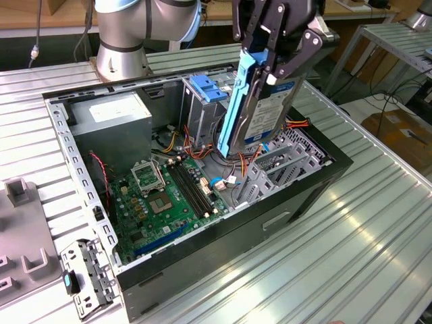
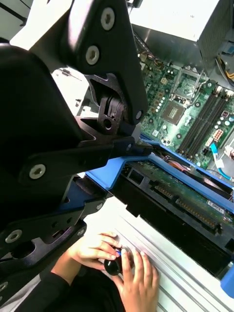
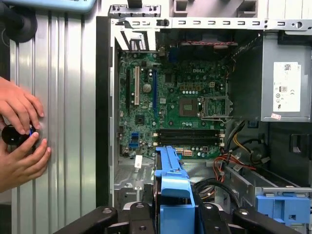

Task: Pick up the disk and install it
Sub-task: 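Insert the disk into the insertion slot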

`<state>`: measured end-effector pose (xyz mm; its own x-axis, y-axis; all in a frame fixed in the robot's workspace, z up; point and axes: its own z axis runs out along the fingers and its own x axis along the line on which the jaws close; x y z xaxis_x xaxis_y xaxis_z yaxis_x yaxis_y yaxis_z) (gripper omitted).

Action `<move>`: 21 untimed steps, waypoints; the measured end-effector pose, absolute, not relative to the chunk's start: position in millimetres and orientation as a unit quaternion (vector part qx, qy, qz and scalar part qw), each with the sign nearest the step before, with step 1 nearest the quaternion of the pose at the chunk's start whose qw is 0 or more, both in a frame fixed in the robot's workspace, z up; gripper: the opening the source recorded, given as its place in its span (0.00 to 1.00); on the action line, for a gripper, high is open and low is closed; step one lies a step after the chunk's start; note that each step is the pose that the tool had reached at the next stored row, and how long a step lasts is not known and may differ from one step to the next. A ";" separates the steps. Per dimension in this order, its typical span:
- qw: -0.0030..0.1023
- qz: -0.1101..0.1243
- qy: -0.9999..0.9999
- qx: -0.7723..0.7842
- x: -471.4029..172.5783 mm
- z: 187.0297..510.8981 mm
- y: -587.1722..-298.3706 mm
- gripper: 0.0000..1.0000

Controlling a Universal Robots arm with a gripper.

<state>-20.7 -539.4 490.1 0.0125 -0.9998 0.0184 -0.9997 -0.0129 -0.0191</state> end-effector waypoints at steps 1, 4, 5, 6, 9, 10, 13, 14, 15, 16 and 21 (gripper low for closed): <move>0.000 -0.013 0.703 -0.712 -16.4 489.8 -541.2 0.37; 0.000 -0.013 0.703 -0.711 -4.0 489.1 -544.0 0.37; 0.000 -0.013 0.703 -0.712 -0.5 488.9 -544.6 0.37; 0.000 -0.013 0.703 -0.712 3.7 488.6 -545.2 0.37; 0.000 -0.013 0.703 -0.712 14.3 487.9 -547.0 0.37; 0.000 -0.013 0.703 -0.712 15.9 487.6 -547.9 0.37; 0.000 -0.013 0.703 -0.712 17.9 485.9 -554.3 0.37; 0.000 -0.013 0.703 -0.712 18.6 485.1 -556.7 0.37; 0.000 -0.013 0.703 -0.712 19.5 484.2 -557.8 0.37; 0.000 -0.013 0.703 -0.712 23.6 483.2 -557.9 0.37; 0.000 -0.013 0.703 -0.711 43.0 477.0 -557.9 0.37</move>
